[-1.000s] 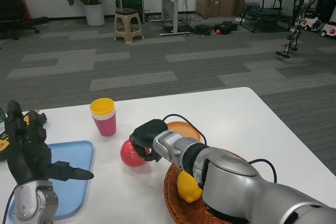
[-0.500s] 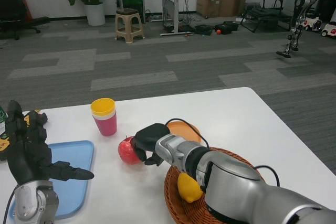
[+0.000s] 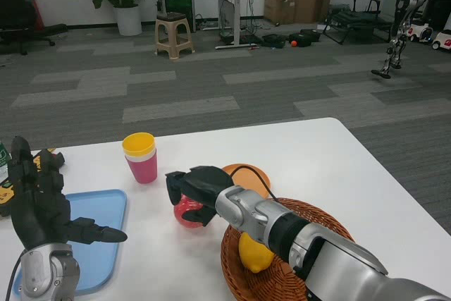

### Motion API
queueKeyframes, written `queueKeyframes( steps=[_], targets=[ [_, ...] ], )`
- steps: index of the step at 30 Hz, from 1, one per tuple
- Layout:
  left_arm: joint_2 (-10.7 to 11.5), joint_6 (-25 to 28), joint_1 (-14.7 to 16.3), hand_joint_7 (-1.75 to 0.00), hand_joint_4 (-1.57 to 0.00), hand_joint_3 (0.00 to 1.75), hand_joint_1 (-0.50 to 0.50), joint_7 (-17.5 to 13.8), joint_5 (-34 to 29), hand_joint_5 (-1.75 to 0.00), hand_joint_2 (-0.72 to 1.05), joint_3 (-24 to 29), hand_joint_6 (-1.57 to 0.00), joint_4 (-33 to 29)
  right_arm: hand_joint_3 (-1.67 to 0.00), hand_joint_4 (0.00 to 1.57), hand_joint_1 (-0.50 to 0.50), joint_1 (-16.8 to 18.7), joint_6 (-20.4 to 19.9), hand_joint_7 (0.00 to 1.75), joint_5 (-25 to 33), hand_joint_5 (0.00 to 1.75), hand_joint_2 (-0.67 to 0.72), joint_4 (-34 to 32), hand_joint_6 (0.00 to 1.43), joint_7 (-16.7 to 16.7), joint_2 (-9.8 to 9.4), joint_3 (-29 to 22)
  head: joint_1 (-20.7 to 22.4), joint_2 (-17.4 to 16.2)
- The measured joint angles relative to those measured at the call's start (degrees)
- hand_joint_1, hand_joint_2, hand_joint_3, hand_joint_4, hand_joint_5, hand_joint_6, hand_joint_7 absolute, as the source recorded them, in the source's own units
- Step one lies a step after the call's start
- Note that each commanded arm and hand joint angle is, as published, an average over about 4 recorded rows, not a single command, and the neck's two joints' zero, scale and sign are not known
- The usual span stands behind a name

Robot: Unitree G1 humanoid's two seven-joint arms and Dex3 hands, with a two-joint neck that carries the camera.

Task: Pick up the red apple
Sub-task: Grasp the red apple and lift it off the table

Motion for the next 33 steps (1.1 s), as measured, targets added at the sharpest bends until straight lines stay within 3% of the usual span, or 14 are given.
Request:
queueKeyframes(
  steps=[2,5,8,14,20,26,33],
  targets=[
    [0.00,0.00,0.01,0.00,0.00,0.09,-0.50,0.00,0.00,0.00,-0.72,0.00,0.00,0.00,-0.95,0.00,-0.42,0.05,-0.32,0.86,-0.11,0.34,-0.54,-0.98,0.00,0.00,-0.02,0.00,0.00,0.00],
    [0.00,0.00,0.02,0.00,0.00,0.09,-0.50,0.00,0.00,0.00,-0.72,0.00,0.00,0.00,-0.95,0.00,-0.39,0.07,-0.85,0.40,-0.43,0.00,-0.54,-1.48,0.00,0.00,-0.02,0.01,0.07,0.00],
    [0.00,0.00,0.02,0.00,0.00,0.09,-0.50,0.00,0.00,0.00,-0.72,0.00,0.00,0.00,-0.95,0.00,-0.38,0.07,-0.89,0.17,-1.35,0.00,-0.54,-1.55,0.00,0.00,0.04,0.06,0.14,-0.12],
    [0.00,0.00,0.07,0.00,0.00,0.09,-0.50,0.00,0.00,0.00,-0.72,-0.01,0.00,-0.01,-0.95,0.00,-0.32,-1.02,1.04,0.03,-1.81,0.00,-0.54,0.35,0.00,0.99,1.05,2.20,0.06,-0.31],
    [0.01,0.00,0.24,0.00,0.00,0.09,-0.50,0.00,-0.01,0.00,-0.72,-0.01,0.00,0.01,-0.95,0.00,-0.29,-6.16,3.08,0.00,-1.58,0.00,-0.49,6.15,0.00,2.47,3.27,6.34,-0.06,-0.60],
    [0.04,-0.02,0.35,0.00,0.00,0.09,-0.50,0.00,-0.11,0.00,-0.72,-0.24,0.00,0.15,-0.95,0.00,-0.25,-11.73,3.20,0.00,0.02,0.00,-0.48,16.45,0.00,2.15,5.82,10.24,-0.31,-0.84],
    [0.06,-0.02,0.18,0.00,0.00,0.09,-0.50,0.00,-0.56,0.00,-0.72,-1.34,0.00,0.55,-0.95,0.00,-0.25,-14.72,4.50,0.00,1.23,0.00,-0.48,20.50,0.00,1.22,6.11,12.98,-0.63,-1.02]
  ],
)
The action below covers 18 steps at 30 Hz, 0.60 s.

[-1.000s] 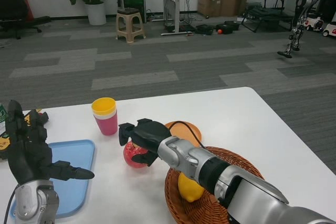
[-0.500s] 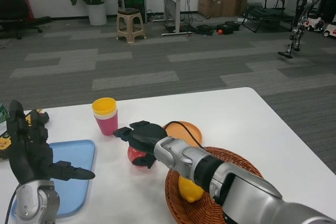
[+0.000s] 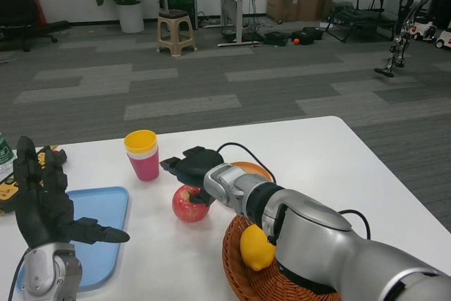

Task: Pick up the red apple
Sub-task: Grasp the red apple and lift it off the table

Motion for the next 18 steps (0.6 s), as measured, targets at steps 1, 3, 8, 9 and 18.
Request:
queueKeyframes(
  steps=[1,3,8,9,18],
  targets=[
    [0.00,0.00,-0.08,0.00,0.00,0.09,-0.50,0.00,-0.02,0.00,-0.72,-0.17,0.00,0.08,-0.95,0.00,-0.25,-0.06,0.45,0.00,0.29,0.00,-0.48,0.33,0.00,-0.02,0.02,0.42,-0.03,0.00],
    [0.00,0.00,-0.26,0.00,0.00,0.09,-0.50,0.00,-0.05,0.00,-0.72,-0.41,0.00,0.16,-0.95,0.00,-0.25,-0.09,1.25,0.00,0.80,0.00,-0.48,0.93,0.00,-0.06,0.04,1.10,-0.16,0.05],
    [0.00,0.00,-0.47,0.00,0.00,0.09,-0.50,0.00,-0.08,0.00,-0.72,-0.78,0.00,0.27,-0.95,0.00,-0.25,-0.12,2.27,0.00,1.83,0.00,-0.48,2.81,0.00,-0.18,0.07,1.52,-0.30,0.21],
    [0.00,0.00,-0.50,0.00,0.00,0.09,-0.50,0.00,-0.09,0.00,-0.72,-0.81,0.00,0.29,-0.95,0.00,-0.25,-0.12,2.46,0.00,2.03,0.00,-0.48,3.11,0.00,-0.19,0.06,1.53,-0.36,0.27],
    [0.00,0.00,-0.58,0.00,0.00,0.09,-0.50,0.00,-0.48,0.00,-0.72,-1.40,0.00,0.38,-0.95,0.00,-0.25,-0.18,2.77,0.00,6.56,0.00,-0.48,4.43,0.00,-0.58,0.12,6.04,-0.51,0.69]
  ],
)
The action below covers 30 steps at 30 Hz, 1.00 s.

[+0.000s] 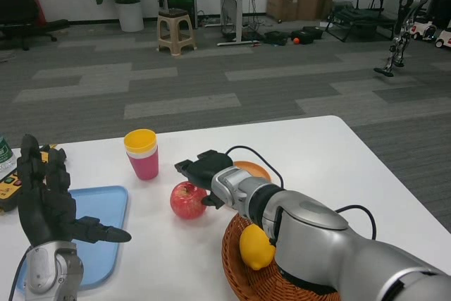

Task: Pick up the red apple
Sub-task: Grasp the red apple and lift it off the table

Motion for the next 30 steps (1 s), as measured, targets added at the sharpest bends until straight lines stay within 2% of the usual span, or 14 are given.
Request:
queueKeyframes(
  steps=[15,30],
  targets=[
    [-0.03,0.00,0.00,0.00,0.00,0.09,-0.50,0.00,-0.04,0.00,-0.72,-0.26,0.00,0.00,-0.95,0.00,-0.25,0.39,-0.09,0.00,1.72,0.00,-0.48,0.33,0.00,-2.04,0.34,5.26,-0.26,0.88],
    [-0.08,0.00,0.00,0.00,0.00,0.09,-0.50,-0.01,-0.22,0.00,-0.72,-0.71,0.00,0.00,-0.95,0.00,-0.25,1.50,-0.12,0.00,2.40,0.00,-0.48,0.78,0.00,-4.23,0.42,6.95,-0.86,2.17]
  ],
)
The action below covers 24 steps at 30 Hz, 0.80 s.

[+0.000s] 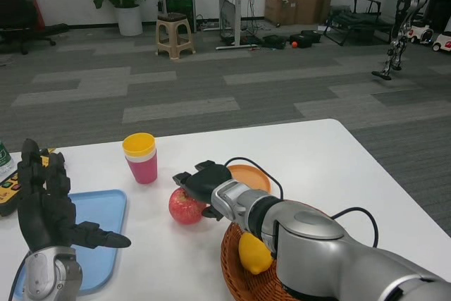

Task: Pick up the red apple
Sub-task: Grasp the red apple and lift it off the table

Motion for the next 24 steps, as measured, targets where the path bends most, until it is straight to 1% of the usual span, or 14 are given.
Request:
queueKeyframes(
  steps=[3,8,12,18,24],
  targets=[
    [0.00,0.00,0.00,0.00,0.00,0.09,-0.50,-0.01,-0.17,0.00,-0.72,-0.16,0.00,0.00,-0.95,0.00,-0.25,0.08,0.00,0.00,0.00,0.00,-0.48,0.08,0.00,-0.27,0.00,0.11,-0.16,0.15],
    [-0.04,0.00,0.00,0.00,0.00,0.09,-0.50,-0.03,-0.36,0.00,-0.72,-0.54,0.00,0.00,-0.95,0.00,-0.25,0.23,0.00,0.00,1.05,0.00,-0.48,0.04,0.00,-0.66,0.00,3.75,-0.51,0.29],
    [-0.04,-0.01,0.00,0.00,0.00,0.09,-0.50,-0.04,-0.79,0.00,-0.72,-0.94,0.00,0.00,-0.95,0.00,-0.25,0.29,0.00,0.00,1.61,0.00,-0.48,-0.10,0.00,-1.03,0.05,5.39,-0.65,0.18],
    [0.01,-0.01,0.00,0.00,0.00,0.09,-0.50,-0.04,-1.11,0.00,-0.72,-1.18,0.00,-0.01,-0.95,0.00,-0.25,1.64,-0.02,0.00,2.67,0.00,-0.48,-0.58,0.00,-1.14,0.10,6.43,-0.86,-0.08],
    [0.05,-0.01,0.00,0.00,0.00,0.09,-0.50,-0.05,-1.13,0.00,-0.72,-1.21,0.00,-0.03,-0.95,0.00,-0.25,2.03,-0.07,0.00,3.16,0.00,-0.48,-1.36,0.00,-1.19,0.10,6.76,-0.88,-0.10]
  ],
)
